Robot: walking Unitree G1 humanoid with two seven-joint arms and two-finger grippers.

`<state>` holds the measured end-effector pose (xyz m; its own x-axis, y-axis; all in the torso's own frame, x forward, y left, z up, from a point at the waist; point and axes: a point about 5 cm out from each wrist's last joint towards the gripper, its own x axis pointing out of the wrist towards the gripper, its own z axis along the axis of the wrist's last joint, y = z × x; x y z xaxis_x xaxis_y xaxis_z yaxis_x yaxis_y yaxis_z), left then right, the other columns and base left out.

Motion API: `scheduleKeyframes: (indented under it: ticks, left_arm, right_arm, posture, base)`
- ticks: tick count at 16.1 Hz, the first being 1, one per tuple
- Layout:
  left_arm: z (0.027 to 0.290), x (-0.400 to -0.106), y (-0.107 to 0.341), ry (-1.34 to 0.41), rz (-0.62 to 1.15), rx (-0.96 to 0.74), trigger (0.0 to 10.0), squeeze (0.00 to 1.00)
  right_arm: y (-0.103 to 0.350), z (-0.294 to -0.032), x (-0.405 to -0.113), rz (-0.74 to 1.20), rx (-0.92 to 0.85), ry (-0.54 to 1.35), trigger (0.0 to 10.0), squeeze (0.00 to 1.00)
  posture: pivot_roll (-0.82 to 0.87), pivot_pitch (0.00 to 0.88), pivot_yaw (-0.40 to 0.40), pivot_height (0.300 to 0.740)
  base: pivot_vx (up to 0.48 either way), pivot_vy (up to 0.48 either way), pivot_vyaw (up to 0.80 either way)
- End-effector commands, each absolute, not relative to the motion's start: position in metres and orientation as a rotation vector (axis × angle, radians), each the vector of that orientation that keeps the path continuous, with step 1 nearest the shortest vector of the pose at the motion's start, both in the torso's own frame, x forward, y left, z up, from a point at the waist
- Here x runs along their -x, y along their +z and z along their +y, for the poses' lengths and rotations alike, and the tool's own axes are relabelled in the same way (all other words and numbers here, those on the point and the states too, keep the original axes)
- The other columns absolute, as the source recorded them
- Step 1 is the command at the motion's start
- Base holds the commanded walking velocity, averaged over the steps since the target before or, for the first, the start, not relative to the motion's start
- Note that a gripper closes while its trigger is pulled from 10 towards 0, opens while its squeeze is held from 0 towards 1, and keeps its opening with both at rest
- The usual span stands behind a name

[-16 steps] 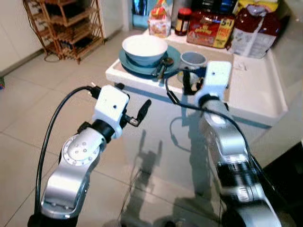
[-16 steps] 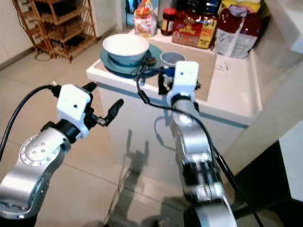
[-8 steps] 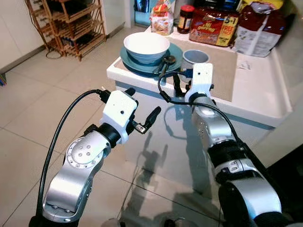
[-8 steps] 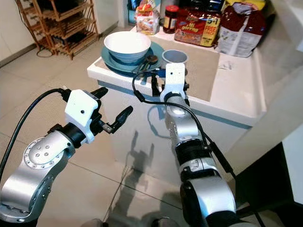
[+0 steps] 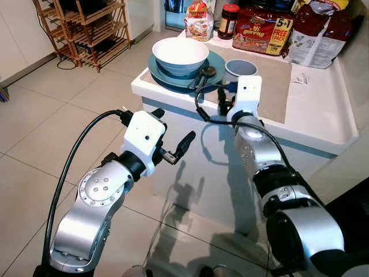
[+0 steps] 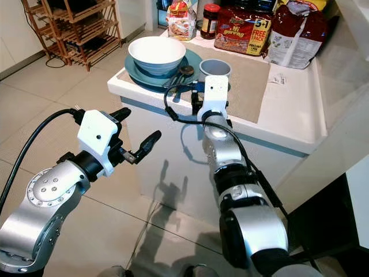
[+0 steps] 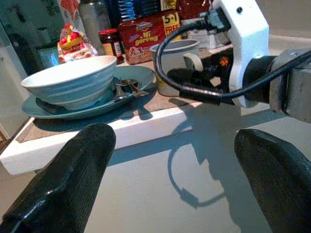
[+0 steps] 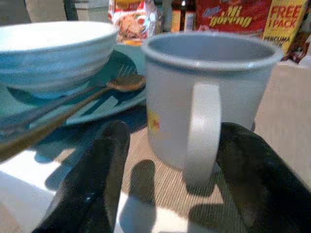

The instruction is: Setting the table

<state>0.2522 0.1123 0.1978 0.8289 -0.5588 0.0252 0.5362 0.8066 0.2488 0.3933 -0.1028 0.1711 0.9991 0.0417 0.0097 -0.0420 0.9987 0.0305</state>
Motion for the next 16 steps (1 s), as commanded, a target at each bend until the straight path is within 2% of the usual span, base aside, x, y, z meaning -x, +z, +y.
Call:
scheduleKeyframes:
  ticks: [1,16]
  left_arm:
    - [0.1095,-0.2489,0.1993,-0.610,-0.103,-0.235,10.0,0.00]
    - [0.1099,-0.2516,0.2006,-0.611,-0.108,-0.239,10.0,0.00]
  right_arm:
    - [0.1744,-0.1056,-0.3960,-0.018,-0.051,0.027,0.0,0.00]
    - [0.1779,-0.1149,-0.4032,-0.026,-0.065,-0.009,0.0,0.00]
  posture:
    - [0.06,0.067,-0.051,0.740]
    - [0.07,0.053,-0.045,0.740]
  base:
    - [0.000,0.000,0.00]
    - [0.000,0.000,0.00]
